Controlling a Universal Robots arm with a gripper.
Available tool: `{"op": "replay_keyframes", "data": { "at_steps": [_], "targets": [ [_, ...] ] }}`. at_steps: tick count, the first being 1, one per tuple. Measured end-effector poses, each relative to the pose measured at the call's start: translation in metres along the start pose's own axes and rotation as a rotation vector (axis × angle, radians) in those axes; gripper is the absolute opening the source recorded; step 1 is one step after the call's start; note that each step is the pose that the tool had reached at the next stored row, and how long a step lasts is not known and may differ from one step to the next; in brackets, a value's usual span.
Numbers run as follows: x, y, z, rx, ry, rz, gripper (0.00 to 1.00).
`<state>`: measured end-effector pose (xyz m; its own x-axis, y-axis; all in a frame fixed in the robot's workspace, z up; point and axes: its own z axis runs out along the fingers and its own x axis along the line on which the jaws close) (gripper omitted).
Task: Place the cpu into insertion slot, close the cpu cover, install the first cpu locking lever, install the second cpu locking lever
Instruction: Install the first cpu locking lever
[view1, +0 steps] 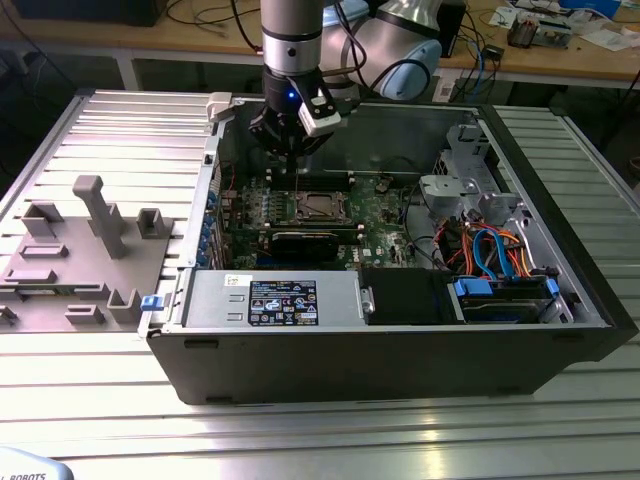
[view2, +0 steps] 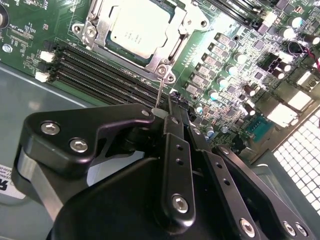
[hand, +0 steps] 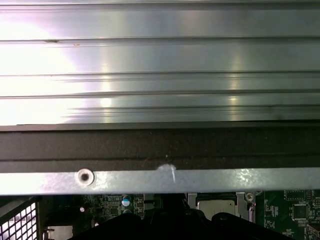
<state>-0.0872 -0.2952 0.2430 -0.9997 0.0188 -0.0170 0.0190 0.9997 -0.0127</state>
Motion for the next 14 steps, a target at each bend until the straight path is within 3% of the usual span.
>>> {"op": "replay_keyframes", "data": {
  "at_steps": [5,10,14],
  "targets": [
    [0.0000,0.0000,0.0002,-0.0003,-0.0002,0.000,0.11],
    [-0.0003,-0.0002,-0.0116,-0.0004,-0.0010,0.000,0.11],
    [-0.0019,-0.0007,-0.0102,-0.0034,0.0029,0.000,0.11]
  ]
}}
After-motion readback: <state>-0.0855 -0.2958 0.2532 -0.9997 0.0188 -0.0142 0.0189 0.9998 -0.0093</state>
